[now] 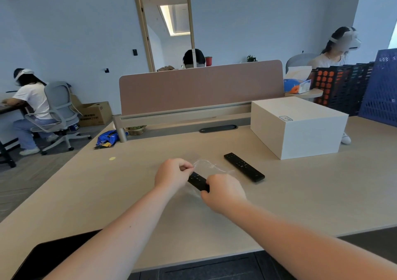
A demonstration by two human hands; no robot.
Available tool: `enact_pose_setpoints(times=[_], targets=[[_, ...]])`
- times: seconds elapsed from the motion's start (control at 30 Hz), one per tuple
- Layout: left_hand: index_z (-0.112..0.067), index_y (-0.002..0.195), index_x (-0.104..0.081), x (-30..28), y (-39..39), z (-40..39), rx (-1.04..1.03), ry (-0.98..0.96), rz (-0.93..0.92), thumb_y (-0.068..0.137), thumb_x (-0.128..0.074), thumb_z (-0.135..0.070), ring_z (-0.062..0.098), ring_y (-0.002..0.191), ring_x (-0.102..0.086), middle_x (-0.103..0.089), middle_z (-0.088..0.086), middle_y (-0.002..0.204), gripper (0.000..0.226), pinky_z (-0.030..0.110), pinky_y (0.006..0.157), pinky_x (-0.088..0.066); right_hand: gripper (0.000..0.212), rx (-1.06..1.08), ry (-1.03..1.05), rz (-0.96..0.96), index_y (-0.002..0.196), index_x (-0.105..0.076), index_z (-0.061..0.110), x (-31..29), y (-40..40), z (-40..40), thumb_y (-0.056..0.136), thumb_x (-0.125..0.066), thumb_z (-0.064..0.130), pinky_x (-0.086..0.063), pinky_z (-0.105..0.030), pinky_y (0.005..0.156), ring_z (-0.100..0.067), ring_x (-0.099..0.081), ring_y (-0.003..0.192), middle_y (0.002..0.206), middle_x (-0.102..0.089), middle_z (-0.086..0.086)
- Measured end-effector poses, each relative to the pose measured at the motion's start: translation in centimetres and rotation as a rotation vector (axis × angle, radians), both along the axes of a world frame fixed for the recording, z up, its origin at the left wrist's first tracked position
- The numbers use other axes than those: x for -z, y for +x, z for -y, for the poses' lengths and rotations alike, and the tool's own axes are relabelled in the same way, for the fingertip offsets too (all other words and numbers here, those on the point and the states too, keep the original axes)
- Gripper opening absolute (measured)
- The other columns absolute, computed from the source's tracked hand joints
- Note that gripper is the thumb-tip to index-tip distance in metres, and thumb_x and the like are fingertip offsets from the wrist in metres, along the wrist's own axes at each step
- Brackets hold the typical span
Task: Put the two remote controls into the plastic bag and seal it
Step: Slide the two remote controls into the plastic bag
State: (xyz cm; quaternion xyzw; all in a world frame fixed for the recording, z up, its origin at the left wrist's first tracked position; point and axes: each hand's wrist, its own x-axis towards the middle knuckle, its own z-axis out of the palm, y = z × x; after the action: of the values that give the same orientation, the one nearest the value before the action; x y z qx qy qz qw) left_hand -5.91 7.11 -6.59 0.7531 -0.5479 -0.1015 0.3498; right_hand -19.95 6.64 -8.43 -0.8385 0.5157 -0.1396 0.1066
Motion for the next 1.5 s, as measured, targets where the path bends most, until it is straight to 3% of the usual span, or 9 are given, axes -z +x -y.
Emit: enact_pose_setpoints(times=[0.17, 0.27, 0.4, 0.73, 0.8, 0.93, 1.03, 1.27, 1.5], targets=[[-0.020, 0.077, -0.075, 1.0, 0.9, 0.4, 0.001, -0.033, -0.063, 0.077, -0.070, -0.020, 0.020, 0.082, -0.065, -0.074, 0.003, 0.083, 0.004, 0.029, 0.074, -0.049, 0.029, 0.047, 0.085, 0.100, 0.066, -0.041, 0.013, 1.3, 3.1, 1.7, 0.092, -0.050, 0.022, -0.031, -0.024, 0.047, -0.029, -0.052, 0.075, 0.064, -0.048, -0.004], [-0.022, 0.072, -0.074, 1.6, 1.5, 0.8, 0.003, -0.021, -0.060, 0.077, -0.070, -0.018, 0.022, 0.070, -0.064, -0.069, -0.001, 0.065, 0.008, 0.029, 0.070, -0.050, 0.015, 0.046, 0.027, 0.134, 0.086, -0.061, 0.011, 1.6, 4.4, 2.5, 0.092, -0.048, 0.016, -0.037, -0.028, 0.064, -0.033, -0.060, 0.096, 0.095, -0.068, -0.014], [-0.019, 0.074, -0.073, 2.1, 2.1, 1.1, 0.056, -0.027, -0.094, 0.078, -0.069, -0.013, 0.016, 0.068, -0.061, -0.062, -0.012, 0.060, 0.008, 0.024, 0.065, -0.046, 0.024, 0.012, -0.025, 0.122, 0.106, -0.065, 0.007, 2.1, 5.7, 3.3, 0.093, -0.045, 0.011, -0.038, -0.030, 0.069, -0.032, -0.051, 0.111, 0.106, -0.068, -0.015], [-0.015, 0.077, -0.069, 2.2, 1.9, 1.5, 0.148, -0.126, -0.176, 0.082, -0.066, -0.005, 0.001, 0.069, -0.057, -0.063, -0.008, 0.072, 0.011, 0.003, 0.063, -0.039, 0.020, 0.023, -0.097, 0.251, 0.091, -0.064, 0.005, 2.3, 3.3, 5.5, 0.088, -0.053, 0.021, -0.033, -0.027, 0.064, -0.029, -0.054, 0.097, 0.092, -0.067, -0.016], [-0.018, 0.075, -0.067, 1.9, 1.2, 1.7, 0.190, -0.133, -0.221, 0.083, -0.063, -0.003, 0.004, 0.071, -0.059, -0.064, -0.006, 0.074, 0.017, 0.008, 0.071, -0.044, 0.019, -0.012, -0.152, 0.263, 0.089, -0.066, 0.006, 1.9, 2.8, 5.5, 0.087, -0.055, 0.021, -0.032, -0.026, 0.063, -0.028, -0.056, 0.093, 0.091, -0.068, -0.012], [-0.032, 0.064, -0.061, 2.4, -0.1, 2.1, 0.256, -0.134, -0.299, 0.082, -0.061, 0.000, 0.020, 0.077, -0.062, -0.067, -0.002, 0.073, 0.036, 0.043, 0.083, -0.052, 0.016, -0.013, -0.169, 0.313, 0.088, -0.066, 0.005, 2.0, 2.5, 5.5, 0.088, -0.051, 0.012, -0.039, -0.029, 0.067, -0.026, -0.058, 0.099, 0.098, -0.067, -0.010], [-0.031, 0.063, -0.063, 2.9, -0.6, 2.1, 0.260, -0.122, -0.309, 0.081, -0.063, -0.002, 0.019, 0.073, -0.062, -0.068, -0.001, 0.072, 0.034, 0.043, 0.080, -0.053, 0.020, 0.016, -0.095, 0.252, 0.100, -0.064, 0.005, 2.9, 2.6, 5.7, 0.092, -0.049, 0.015, -0.046, -0.032, 0.077, -0.027, -0.056, 0.106, 0.105, -0.065, -0.013], [-0.029, 0.066, -0.061, 3.5, -0.1, 1.4, 0.273, -0.106, -0.281, 0.082, -0.064, -0.003, 0.018, 0.071, -0.060, -0.065, 0.002, 0.072, 0.030, 0.037, 0.076, -0.052, 0.022, -0.020, 0.122, 0.161, 0.099, -0.069, 0.011, 4.7, 3.9, 5.7, 0.088, -0.053, 0.021, -0.037, -0.026, 0.064, -0.031, -0.066, 0.093, 0.100, -0.072, -0.013], [-0.026, 0.066, -0.062, 3.9, 0.7, 1.4, 0.267, -0.123, -0.316, 0.081, -0.065, -0.002, 0.017, 0.075, -0.061, -0.065, -0.003, 0.071, 0.029, 0.038, 0.081, -0.052, 0.026, -0.031, 0.136, 0.080, 0.063, -0.048, 0.016, 4.0, 4.7, 6.2, 0.088, -0.052, 0.024, -0.038, -0.027, 0.065, -0.023, -0.051, 0.073, 0.066, -0.051, -0.005]])
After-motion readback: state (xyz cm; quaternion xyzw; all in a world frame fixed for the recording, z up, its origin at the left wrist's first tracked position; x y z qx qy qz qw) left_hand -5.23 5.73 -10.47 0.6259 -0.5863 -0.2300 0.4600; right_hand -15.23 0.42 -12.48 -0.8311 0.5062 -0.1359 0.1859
